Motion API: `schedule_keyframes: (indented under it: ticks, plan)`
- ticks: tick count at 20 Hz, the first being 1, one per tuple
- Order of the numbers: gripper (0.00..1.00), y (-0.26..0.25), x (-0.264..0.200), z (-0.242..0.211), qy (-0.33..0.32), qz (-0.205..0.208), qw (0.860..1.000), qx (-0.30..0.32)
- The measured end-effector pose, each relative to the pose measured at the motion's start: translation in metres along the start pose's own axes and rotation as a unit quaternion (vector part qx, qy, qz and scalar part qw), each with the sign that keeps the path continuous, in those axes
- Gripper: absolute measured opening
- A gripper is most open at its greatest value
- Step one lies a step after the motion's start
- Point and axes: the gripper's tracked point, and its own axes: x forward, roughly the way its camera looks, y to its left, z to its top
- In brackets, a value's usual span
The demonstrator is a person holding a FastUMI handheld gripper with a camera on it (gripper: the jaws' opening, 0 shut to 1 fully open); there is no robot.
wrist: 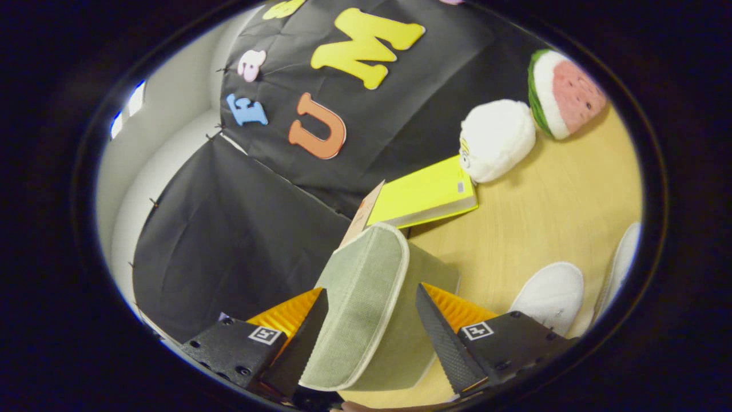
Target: Open the storage box then place both shoes into the box .Put the left shoe in first, then the right shoe, with the right side of both shoes facing outward in a uniform manner.
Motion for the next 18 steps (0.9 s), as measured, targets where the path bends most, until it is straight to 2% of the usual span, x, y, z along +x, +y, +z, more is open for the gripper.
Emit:
schedule_keyframes:
  ticks: [3,7,10,11,14,17,18]
  plan:
    - [0.98,0.007,0.009,-0.011,0.047,0.058,0.996,0.054]
    - [0.95,0.013,0.01,-0.014,0.07,0.104,0.988,0.086]
    - [0.78,0.009,0.011,-0.013,0.074,0.105,0.988,0.086]
    - [0.76,0.007,0.011,-0.013,0.074,0.099,0.989,0.083]
    - [0.54,0.001,0.009,-0.01,0.072,0.089,0.99,0.084]
    - [0.4,0.0,0.005,-0.007,0.078,0.092,0.988,0.093]
    - [0.32,0.001,0.0,-0.003,0.074,0.096,0.988,0.096]
